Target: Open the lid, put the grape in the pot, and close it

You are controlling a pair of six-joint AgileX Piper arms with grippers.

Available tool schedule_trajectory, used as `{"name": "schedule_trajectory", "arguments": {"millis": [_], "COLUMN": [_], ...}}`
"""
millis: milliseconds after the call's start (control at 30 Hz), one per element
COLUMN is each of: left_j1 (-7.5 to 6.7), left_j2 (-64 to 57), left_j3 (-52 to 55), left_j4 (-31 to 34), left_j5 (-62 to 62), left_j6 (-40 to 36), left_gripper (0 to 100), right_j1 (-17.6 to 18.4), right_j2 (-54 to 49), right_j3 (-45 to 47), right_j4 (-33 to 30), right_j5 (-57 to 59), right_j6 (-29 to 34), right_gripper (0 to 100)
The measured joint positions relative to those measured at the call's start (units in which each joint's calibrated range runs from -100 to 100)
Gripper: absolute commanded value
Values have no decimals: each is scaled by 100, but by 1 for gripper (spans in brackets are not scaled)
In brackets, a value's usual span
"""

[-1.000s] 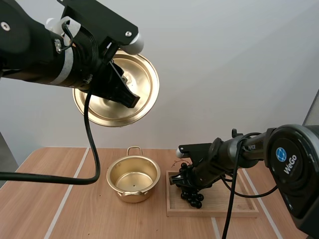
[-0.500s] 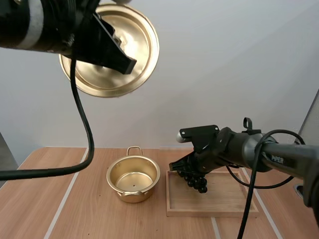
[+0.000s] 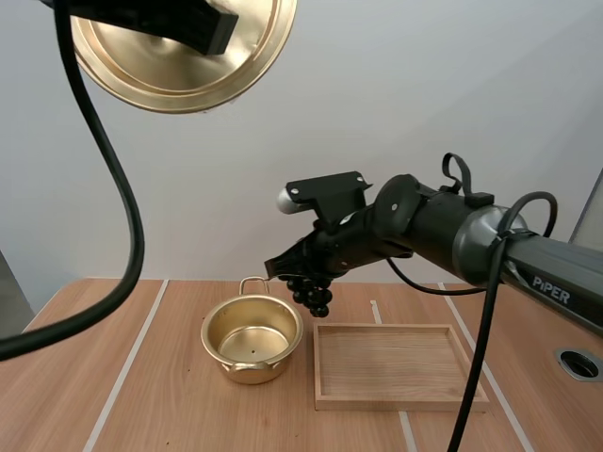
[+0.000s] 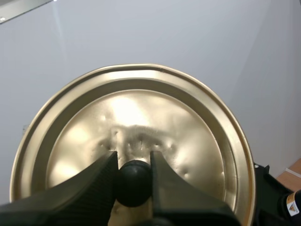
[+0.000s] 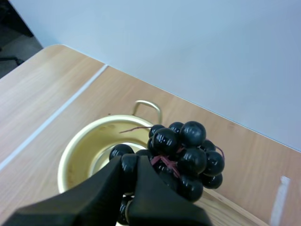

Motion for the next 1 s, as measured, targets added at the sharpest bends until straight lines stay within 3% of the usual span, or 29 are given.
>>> {"name": "schedule_trajectory", "arguments": {"millis": [267, 800, 833, 900, 933, 1000], "left_j1": [0, 0, 0, 0, 0, 0], "left_j2": [-194, -223, -223, -223, -223, -223], "left_j3": [0, 0, 0, 0, 0, 0], "left_j4": [191, 561, 561, 574, 588, 588], "left_j5": [0, 0, 0, 0, 0, 0], "left_j6": [0, 0, 0, 0, -13, -69], "left_gripper": [0, 0, 0, 0, 0, 0], "right_j1": [629, 694, 694, 694, 694, 694], "right_j2": [509, 2170, 2219, 2272, 2283, 2268], "right_j3": [-205, -205, -205, -205, -205, -205], "right_j4": [24, -32, -32, -32, -42, -42], "right_j5": [-208, -1058, -1058, -1075, -1075, -1075], "right_j6": [0, 0, 0, 0, 0, -10], "right_gripper": [0, 0, 5, 36, 62, 100]}}
